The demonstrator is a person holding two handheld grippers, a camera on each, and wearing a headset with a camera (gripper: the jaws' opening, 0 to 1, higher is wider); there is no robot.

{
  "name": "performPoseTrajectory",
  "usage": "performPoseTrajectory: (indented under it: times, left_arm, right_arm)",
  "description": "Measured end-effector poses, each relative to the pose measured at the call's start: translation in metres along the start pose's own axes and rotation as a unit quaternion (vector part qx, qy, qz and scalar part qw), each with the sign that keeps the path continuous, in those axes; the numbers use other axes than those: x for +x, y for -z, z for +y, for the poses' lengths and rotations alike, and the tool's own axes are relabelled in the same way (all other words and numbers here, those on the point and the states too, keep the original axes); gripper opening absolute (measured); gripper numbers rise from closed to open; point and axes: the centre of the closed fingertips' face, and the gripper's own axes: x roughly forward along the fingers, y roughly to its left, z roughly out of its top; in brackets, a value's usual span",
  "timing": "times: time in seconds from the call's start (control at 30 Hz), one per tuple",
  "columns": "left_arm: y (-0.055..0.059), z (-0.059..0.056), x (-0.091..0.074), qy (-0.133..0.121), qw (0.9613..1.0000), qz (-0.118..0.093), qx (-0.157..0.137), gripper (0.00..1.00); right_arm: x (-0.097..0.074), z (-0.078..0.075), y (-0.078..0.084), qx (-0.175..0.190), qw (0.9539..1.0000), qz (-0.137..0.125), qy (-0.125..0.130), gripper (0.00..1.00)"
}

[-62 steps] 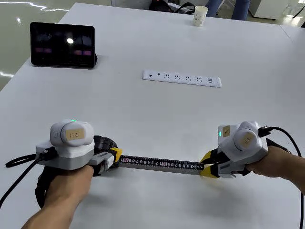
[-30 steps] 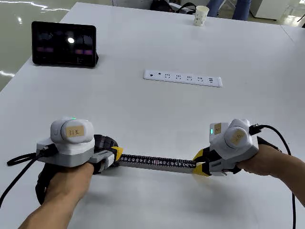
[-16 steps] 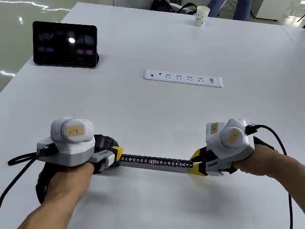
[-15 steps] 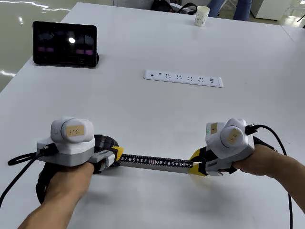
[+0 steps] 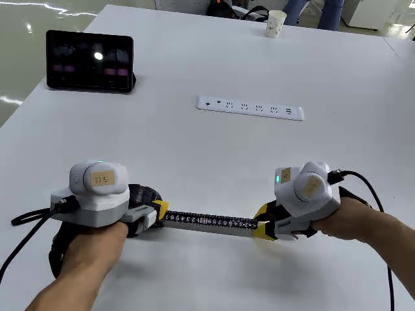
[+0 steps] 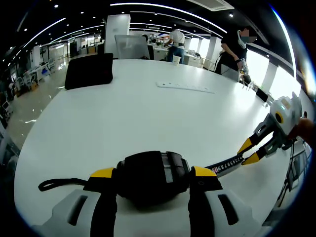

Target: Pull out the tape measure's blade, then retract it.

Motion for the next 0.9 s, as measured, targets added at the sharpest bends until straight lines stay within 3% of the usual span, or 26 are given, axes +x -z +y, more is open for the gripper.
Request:
performPoseTrajectory:
  times: [0.9]
  left_arm:
    - [0.0, 0.002, 0.003, 0.003, 1.0, 0.002, -0.004, 0.53]
  right_arm:
    - [0.01, 0.003, -0.019, -0.008, 0.9999, -0.005, -0.003, 0.11]
